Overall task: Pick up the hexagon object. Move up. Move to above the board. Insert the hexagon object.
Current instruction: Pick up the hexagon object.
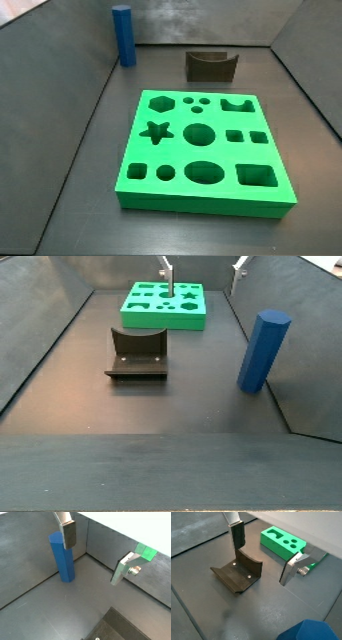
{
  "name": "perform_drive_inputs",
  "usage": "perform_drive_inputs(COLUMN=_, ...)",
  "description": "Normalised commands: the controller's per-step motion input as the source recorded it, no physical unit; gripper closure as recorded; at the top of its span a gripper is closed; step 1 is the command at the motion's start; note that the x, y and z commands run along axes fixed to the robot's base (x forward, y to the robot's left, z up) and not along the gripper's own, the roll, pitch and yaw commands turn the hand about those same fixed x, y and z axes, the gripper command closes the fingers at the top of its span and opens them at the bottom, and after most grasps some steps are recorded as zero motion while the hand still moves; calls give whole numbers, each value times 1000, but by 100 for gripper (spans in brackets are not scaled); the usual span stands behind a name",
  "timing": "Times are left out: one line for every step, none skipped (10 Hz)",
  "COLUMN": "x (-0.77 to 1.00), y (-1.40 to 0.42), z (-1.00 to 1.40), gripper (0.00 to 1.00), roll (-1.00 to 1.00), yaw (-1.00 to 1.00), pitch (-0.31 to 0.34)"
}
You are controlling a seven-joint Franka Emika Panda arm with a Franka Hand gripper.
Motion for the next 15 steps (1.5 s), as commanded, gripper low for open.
perform_drive_inputs(x=0, y=0, z=0, gripper=0, roll=0, yaw=0, pitch=17)
perform_drive_inputs(x=-331, y=157, z=-114, gripper=0, roll=0, yaw=0, pitch=0)
perform_drive_inputs(x=-914, y=131, z=-34, gripper=0, roll=0, yaw=-189, pitch=0)
perform_drive_inputs(x=-917, y=49, z=0, gripper=0, roll=20, yaw=-186, pitch=11)
perform_drive_inputs(x=-840, y=0, z=163, gripper=0, roll=57, yaw=-129, pitch=49)
perform_drive_inputs(x=-740, y=6, z=177, gripper=0, roll=53, yaw=-109, pitch=56)
perform_drive_inputs(x=-774, y=106, z=0, gripper=0, roll=0, yaw=-154, pitch=4)
perform_drive_inputs(x=-846, y=209, z=-46, gripper=0, roll=0, yaw=-54, pitch=0)
perform_drive_inputs(x=-769, y=251, z=-131, gripper=0, roll=0, yaw=0, pitch=-56)
perform_drive_inputs(x=-534, y=254, z=-231, gripper=0, roll=0, yaw=0, pitch=-36)
perform_drive_inputs(x=-449, y=214, z=-263, gripper=0, roll=0, yaw=9, pitch=-49)
perform_drive_inputs(x=-403, y=91, z=-383, gripper=0, roll=0, yaw=54, pitch=-126)
perform_drive_inputs(x=-294, y=0, z=-557, gripper=0, roll=0, yaw=109, pitch=-210)
perform_drive_inputs(x=-200, y=0, z=-631, gripper=0, roll=0, yaw=240, pitch=-254)
perform_drive_inputs(x=-94, y=0, z=-646, gripper=0, roll=0, yaw=406, pitch=-250)
